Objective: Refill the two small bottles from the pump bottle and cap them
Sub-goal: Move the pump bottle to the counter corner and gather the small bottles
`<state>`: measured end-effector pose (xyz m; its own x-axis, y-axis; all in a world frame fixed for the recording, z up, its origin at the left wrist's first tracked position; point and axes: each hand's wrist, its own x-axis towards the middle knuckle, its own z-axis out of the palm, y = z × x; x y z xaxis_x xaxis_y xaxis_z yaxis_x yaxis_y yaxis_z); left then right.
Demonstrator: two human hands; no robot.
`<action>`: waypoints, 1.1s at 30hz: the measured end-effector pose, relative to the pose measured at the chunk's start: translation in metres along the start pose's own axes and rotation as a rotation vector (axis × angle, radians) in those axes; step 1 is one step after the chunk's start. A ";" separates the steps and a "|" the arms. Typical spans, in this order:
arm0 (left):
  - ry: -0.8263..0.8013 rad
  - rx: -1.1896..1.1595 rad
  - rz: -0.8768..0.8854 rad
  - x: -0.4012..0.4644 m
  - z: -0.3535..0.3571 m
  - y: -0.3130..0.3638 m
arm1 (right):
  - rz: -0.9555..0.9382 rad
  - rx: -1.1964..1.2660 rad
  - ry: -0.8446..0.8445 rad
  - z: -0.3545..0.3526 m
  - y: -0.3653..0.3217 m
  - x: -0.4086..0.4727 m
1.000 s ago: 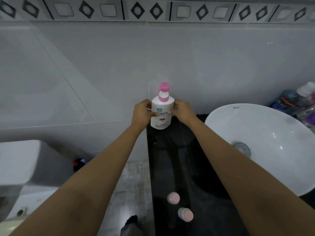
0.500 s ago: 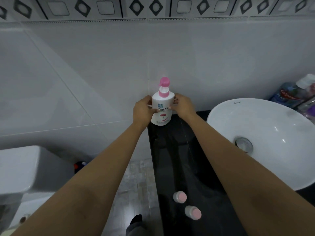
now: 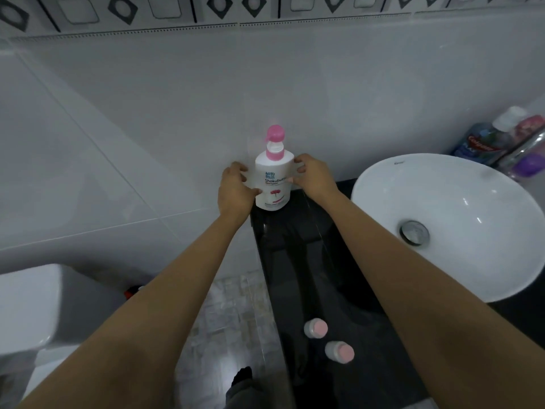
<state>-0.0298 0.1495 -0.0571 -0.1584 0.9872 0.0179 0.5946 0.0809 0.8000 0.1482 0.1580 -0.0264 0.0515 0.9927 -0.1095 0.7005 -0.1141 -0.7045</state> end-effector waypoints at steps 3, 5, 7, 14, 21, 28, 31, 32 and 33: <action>-0.009 -0.028 0.064 -0.017 -0.006 -0.005 | 0.027 0.012 0.030 -0.012 0.004 -0.015; -0.146 -0.080 0.136 -0.028 -0.010 -0.004 | 0.042 0.060 0.059 -0.021 0.007 -0.033; -0.353 -0.128 0.197 -0.043 -0.013 0.001 | 0.044 0.103 0.095 -0.029 0.013 -0.060; -1.035 -0.050 0.398 -0.112 0.006 0.009 | 0.132 0.097 0.093 -0.031 0.055 -0.197; -1.234 0.017 0.404 -0.160 0.033 -0.031 | 0.331 0.072 -0.066 0.004 0.106 -0.298; -1.165 0.002 0.413 -0.179 0.042 -0.041 | 0.395 0.139 -0.017 0.045 0.118 -0.331; -1.135 0.002 0.434 -0.186 0.044 -0.040 | 0.390 0.153 0.087 0.054 0.117 -0.332; -1.125 0.000 0.439 -0.188 0.044 -0.040 | 0.393 0.152 0.102 0.056 0.118 -0.331; -1.115 -0.004 0.442 -0.189 0.043 -0.041 | 0.389 0.145 0.109 0.057 0.118 -0.331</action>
<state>0.0102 -0.0343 -0.1190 0.8303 0.5048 -0.2362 0.4224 -0.2935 0.8576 0.1735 -0.1861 -0.1133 0.3725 0.8720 -0.3176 0.5072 -0.4779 -0.7172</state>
